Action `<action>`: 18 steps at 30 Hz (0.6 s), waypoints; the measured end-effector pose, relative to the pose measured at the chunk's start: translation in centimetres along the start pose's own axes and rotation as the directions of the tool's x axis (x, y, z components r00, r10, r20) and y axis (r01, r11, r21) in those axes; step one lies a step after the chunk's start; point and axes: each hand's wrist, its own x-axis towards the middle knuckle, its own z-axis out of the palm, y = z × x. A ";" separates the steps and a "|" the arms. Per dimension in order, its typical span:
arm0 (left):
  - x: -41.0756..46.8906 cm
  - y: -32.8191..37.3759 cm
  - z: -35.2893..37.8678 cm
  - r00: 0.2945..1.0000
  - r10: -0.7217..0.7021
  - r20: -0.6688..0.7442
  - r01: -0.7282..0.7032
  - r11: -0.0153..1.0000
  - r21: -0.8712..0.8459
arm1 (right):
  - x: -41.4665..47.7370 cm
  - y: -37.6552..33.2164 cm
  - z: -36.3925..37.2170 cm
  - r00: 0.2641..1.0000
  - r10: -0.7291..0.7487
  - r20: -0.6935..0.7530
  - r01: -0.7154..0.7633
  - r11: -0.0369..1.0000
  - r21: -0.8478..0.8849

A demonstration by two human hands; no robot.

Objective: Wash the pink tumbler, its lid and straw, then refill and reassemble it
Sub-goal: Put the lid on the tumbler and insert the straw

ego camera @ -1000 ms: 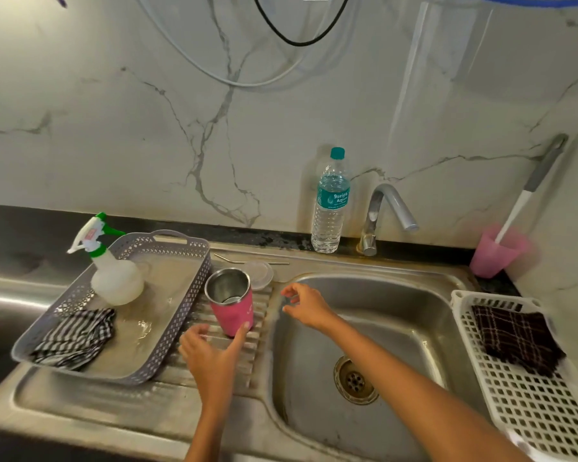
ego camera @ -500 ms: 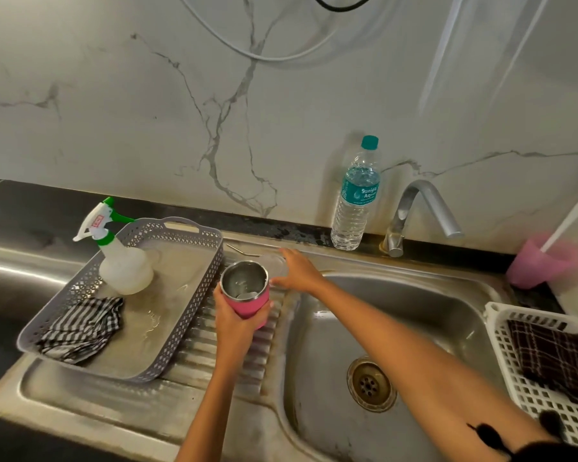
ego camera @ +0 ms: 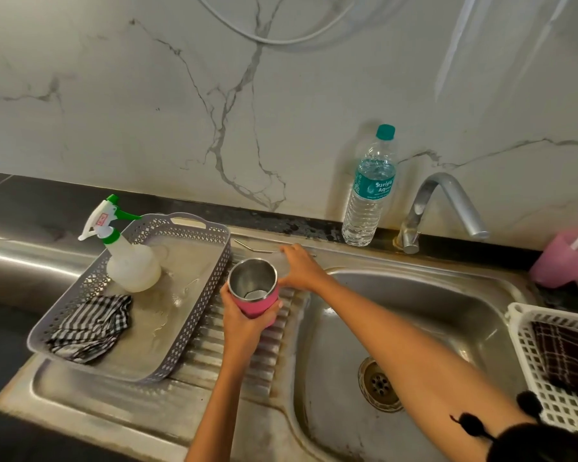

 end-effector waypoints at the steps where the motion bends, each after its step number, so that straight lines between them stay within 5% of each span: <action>1: 0.0 0.0 0.0 1.000 -0.005 0.005 0.005 1.000 -0.003 | -0.2 0.2 -0.2 1.000 0.013 -0.013 -0.013 1.000 0.013; 10: -0.8 0.2 -0.1 0.999 -0.007 0.041 0.008 0.999 -0.031 | -9.4 3.2 -5.8 0.979 0.157 -0.133 -0.123 0.964 0.235; 18: -5.3 1.4 3.0 0.979 0.025 0.202 -0.018 0.999 -0.036 | -18.9 -1.2 -14.1 0.999 -0.036 -0.033 0.040 0.988 0.151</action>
